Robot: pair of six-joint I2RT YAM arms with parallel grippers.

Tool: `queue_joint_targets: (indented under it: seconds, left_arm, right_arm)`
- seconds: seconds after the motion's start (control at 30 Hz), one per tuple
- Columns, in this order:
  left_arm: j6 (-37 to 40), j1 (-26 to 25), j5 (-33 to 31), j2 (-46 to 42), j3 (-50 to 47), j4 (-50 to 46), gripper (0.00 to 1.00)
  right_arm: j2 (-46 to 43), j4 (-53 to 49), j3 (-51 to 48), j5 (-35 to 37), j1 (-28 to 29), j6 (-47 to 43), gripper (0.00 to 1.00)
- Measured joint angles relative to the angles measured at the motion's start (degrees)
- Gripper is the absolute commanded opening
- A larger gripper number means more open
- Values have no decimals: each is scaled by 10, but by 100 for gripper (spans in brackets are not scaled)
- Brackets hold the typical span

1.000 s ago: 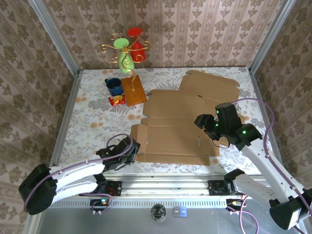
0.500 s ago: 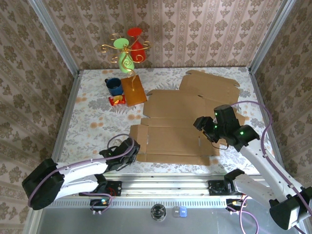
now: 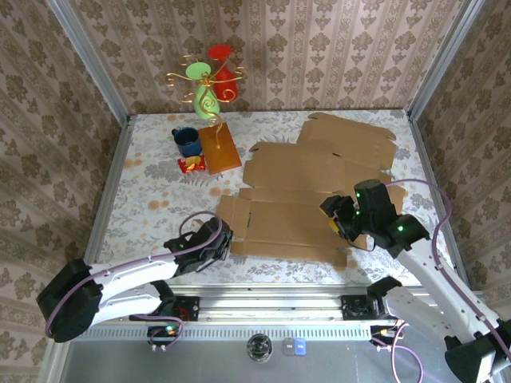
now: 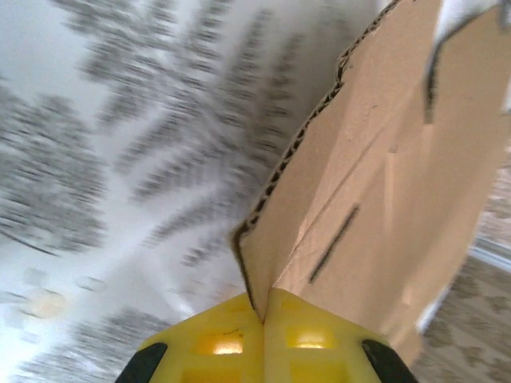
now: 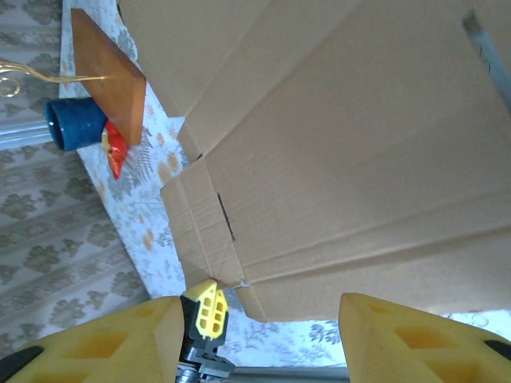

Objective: Fold the paper box

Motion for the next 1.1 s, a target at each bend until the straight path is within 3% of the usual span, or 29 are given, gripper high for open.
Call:
queue_joint_targets:
  seconds: [0.3, 0.5, 0.67, 0.93, 1.1]
  left_arm:
    - [-29, 0, -19, 18, 124, -6, 0]
    - [-34, 0, -25, 47, 148, 7, 0]
    - [-35, -4, -25, 61, 148, 11, 0]
    - [-35, -4, -24, 60, 149, 20, 0]
    - [-35, -4, -24, 50, 149, 20, 0]
  right_arm:
    - [-60, 14, -12, 59, 90, 214, 69]
    - [-34, 38, -12, 113, 177, 297, 69]
    - [-12, 69, -20, 149, 228, 342, 67]
    - [15, 143, -83, 220, 237, 367, 62]
    - [50, 198, -90, 243, 230, 365, 49]
